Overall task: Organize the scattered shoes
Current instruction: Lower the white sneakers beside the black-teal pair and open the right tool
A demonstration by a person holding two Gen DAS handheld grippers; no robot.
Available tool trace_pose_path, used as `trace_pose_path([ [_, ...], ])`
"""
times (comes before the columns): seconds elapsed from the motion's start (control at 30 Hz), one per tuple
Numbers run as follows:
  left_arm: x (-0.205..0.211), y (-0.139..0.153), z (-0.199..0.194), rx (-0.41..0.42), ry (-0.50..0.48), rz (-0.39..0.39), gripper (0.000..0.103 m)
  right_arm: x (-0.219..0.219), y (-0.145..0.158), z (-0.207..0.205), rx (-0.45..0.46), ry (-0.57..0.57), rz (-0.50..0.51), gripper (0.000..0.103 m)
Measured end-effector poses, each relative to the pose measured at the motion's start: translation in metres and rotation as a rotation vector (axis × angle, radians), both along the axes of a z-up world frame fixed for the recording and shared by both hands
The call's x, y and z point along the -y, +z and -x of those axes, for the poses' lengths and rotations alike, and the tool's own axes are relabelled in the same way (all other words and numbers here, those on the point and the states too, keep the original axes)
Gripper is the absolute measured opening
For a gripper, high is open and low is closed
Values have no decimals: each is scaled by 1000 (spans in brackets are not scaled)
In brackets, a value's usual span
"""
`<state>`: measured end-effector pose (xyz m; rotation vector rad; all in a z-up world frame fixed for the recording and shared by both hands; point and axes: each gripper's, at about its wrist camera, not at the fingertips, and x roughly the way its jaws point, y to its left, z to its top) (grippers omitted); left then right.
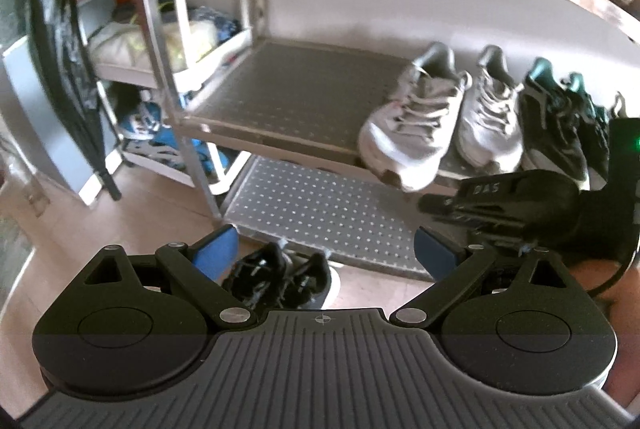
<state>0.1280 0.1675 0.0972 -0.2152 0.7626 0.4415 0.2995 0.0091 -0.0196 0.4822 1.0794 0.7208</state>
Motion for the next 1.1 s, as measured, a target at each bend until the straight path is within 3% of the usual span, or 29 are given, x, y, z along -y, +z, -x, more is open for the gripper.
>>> trace_pose_path([
  [0.17, -7, -2, -1, -7, 11, 15, 98, -29, -3, 3, -36, 31, -46, 19],
  [0.33, -12, -5, -2, -22, 13, 31, 98, -34, -1, -2, -26, -40, -41, 14],
  [0.47, -15, -5, 0, -21, 29, 43, 98, -35, 13, -4, 139, -78, 94, 14],
  [0.57, -15, -6, 0, -19, 33, 52, 98, -33, 17, -11, 183, -79, 86, 14],
  [0.63, -13, -7, 0, -24, 29, 46, 98, -31, 18, -18, 225, -89, 68, 8],
  [0.73, -10, -9, -3, -35, 20, 37, 98, -29, 11, -30, 215, -116, 27, 0],
  [0.83, -6, -12, -6, -49, 4, 32, 98, -25, 7, -34, 178, -135, 16, 1],
  [0.9, -4, -14, -7, -58, -11, 34, 98, -21, 13, -29, 142, -123, 24, 7],
  [0.93, -2, -14, -8, -60, -19, 34, 98, -19, 17, -25, 122, -110, 48, 17],
  [1.03, 4, -13, -9, -53, -36, 25, 98, -9, 31, -10, 111, -58, 210, 18],
  [1.1, 9, -10, -8, -50, -51, 14, 98, 13, 45, 2, 118, -47, 260, 18],
])
